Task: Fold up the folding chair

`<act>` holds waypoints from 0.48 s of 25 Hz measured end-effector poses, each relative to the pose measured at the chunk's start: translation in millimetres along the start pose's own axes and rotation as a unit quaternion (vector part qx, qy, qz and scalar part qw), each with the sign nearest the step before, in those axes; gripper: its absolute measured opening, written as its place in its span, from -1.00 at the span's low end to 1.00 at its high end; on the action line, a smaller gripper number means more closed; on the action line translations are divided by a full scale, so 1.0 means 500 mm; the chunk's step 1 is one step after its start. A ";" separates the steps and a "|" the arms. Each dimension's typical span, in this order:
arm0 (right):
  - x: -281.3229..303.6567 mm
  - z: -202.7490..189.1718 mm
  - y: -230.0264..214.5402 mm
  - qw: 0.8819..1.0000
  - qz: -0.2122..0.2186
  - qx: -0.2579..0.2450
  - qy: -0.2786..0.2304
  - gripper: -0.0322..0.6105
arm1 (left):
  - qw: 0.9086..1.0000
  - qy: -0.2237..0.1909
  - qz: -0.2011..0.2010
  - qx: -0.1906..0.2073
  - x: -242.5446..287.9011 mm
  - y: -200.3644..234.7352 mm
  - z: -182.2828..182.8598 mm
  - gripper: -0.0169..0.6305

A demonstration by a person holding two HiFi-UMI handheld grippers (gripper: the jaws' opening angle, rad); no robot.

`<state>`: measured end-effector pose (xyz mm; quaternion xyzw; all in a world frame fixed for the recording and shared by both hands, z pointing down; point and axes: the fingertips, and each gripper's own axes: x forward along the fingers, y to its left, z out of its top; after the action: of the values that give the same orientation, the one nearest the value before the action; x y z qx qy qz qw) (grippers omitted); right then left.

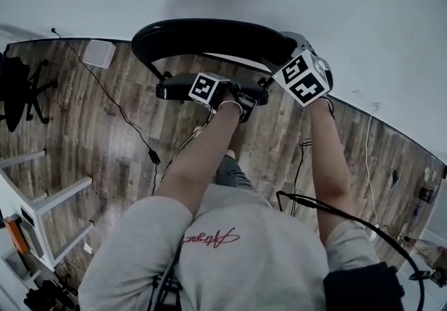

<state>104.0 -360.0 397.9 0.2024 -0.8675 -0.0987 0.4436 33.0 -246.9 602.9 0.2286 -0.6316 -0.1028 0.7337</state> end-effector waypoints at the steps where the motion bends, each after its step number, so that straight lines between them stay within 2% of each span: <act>1: 0.010 0.003 -0.015 1.000 0.003 0.002 0.001 -0.03 | 1.000 -0.005 0.000 0.003 0.005 -0.019 0.010 -0.11; 5: 0.033 0.020 -0.054 1.000 0.004 0.011 0.012 -0.03 | 0.999 -0.033 -0.006 0.029 0.029 -0.090 0.060 -0.17; 9: 0.061 0.033 -0.085 1.000 0.007 0.018 0.023 -0.03 | 0.999 -0.036 -0.016 0.036 0.039 -0.166 0.088 -0.22; 12: 0.074 0.038 -0.102 0.999 0.014 0.023 0.030 -0.03 | 0.998 -0.044 -0.016 0.045 0.047 -0.191 0.103 -0.23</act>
<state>82.6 -422.0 396.1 0.2035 -0.8584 -0.0666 0.4662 0.0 -351.4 584.5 0.2670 -0.6632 -0.0963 0.6925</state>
